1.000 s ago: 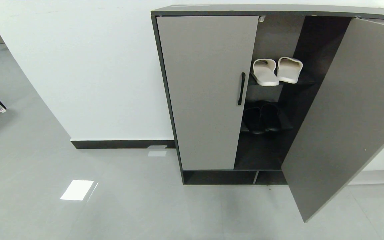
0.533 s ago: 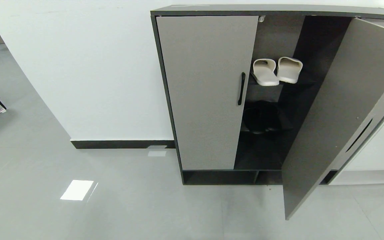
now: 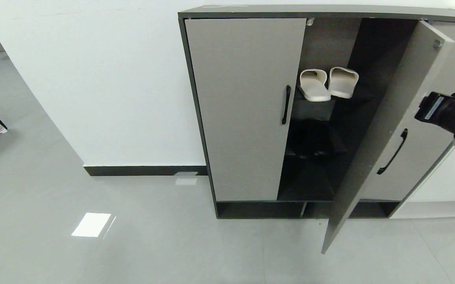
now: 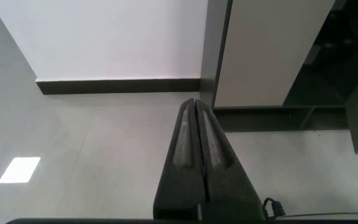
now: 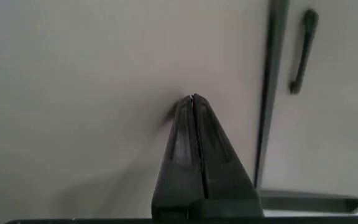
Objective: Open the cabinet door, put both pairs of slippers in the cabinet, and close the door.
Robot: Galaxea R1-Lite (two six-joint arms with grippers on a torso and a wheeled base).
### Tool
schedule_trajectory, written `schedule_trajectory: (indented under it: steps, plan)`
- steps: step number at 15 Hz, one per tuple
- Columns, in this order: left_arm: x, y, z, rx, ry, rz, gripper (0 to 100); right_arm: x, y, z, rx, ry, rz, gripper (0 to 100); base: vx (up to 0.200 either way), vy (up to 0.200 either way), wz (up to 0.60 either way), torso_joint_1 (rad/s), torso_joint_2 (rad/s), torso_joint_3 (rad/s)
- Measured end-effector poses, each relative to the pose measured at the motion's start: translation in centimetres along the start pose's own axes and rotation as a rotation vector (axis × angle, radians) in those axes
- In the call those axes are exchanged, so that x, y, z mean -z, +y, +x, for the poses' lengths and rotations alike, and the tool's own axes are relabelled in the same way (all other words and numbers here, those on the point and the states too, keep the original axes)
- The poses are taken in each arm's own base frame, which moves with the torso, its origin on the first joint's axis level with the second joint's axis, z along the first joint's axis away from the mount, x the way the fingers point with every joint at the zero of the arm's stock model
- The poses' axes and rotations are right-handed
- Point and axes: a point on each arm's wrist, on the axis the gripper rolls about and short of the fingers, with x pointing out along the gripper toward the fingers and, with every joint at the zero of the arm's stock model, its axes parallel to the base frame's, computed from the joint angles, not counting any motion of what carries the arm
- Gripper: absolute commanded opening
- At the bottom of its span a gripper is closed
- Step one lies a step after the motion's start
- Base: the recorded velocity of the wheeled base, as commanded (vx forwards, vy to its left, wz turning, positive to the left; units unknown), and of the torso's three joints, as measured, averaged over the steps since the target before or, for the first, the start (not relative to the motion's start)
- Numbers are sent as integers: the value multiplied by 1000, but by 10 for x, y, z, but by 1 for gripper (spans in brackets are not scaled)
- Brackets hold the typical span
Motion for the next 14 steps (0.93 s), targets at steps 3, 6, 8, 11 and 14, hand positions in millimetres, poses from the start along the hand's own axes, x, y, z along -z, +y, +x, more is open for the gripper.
schedule_trajectory:
  steps: [3, 6, 8, 11, 14]
  plan:
    - [0, 0, 0, 1, 0, -1, 0, 8, 23, 19, -14, 6, -1, 0, 0, 0, 0, 0, 0, 0]
    - [0, 0, 0, -1, 0, -7, 0, 15, 33, 31, -2, -5, -5, 0, 0, 0, 0, 0, 0, 0]
    - [0, 0, 0, -1, -1, -7, 0, 19, 34, 34, 1, -9, -6, 0, 100, 0, 0, 4, 4, 1]
    - [0, 0, 0, -2, -1, -7, 0, 24, 33, 36, 26, -5, -18, 0, 133, 0, 0, 0, 0, 3]
    - [0, 0, 0, -1, 0, -7, 0, 25, 32, 46, 84, -50, -31, 0, 0, 0, 0, 0, 0, 0]
